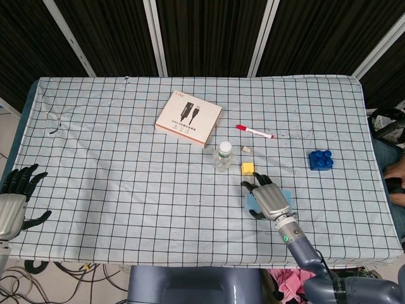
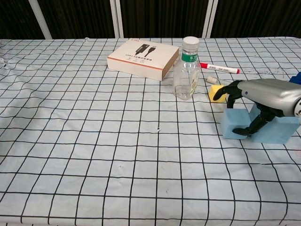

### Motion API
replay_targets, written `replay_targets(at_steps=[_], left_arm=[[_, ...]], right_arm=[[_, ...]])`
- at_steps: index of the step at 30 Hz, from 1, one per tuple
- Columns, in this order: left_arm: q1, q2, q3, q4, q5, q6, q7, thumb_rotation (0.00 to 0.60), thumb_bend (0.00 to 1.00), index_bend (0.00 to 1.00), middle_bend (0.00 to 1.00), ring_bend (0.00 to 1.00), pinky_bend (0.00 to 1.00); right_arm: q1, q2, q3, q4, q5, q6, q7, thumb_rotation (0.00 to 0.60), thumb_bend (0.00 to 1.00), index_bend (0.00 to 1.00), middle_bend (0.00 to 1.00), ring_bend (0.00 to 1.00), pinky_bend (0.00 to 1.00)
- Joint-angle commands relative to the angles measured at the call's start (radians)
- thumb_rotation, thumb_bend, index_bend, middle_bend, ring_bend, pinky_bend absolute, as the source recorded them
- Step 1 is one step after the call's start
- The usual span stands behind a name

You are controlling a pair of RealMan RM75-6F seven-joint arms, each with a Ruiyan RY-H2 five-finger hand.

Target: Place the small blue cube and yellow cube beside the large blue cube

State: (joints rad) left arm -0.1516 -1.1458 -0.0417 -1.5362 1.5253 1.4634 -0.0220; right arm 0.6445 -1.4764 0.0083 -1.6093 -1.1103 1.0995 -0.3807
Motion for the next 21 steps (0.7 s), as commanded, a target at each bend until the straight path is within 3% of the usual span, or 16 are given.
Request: replay_targets(at_steps=[1,21], left_arm=[[0.0,0.0,0.0,0.0,0.0,0.0,0.001,0.6,0.15,0.16,0.04,0.0,0.0],[0.0,-0.001,-0.001,-0.001,-0.005,-0.003,0.005,0.6,0.15,0.16,0.04,0.0,0.0]], right_arm=[[-0.002,0.01,0.001,0.006,-0.01,-0.013,0.013,0.6,0.26,0.2,0.43,0.05,0.11],[-0.013,0.021,0.018,0.054,-0.061,-0.058,0.055,0.6,0.26,0.2,0.43,0.05,0.11]])
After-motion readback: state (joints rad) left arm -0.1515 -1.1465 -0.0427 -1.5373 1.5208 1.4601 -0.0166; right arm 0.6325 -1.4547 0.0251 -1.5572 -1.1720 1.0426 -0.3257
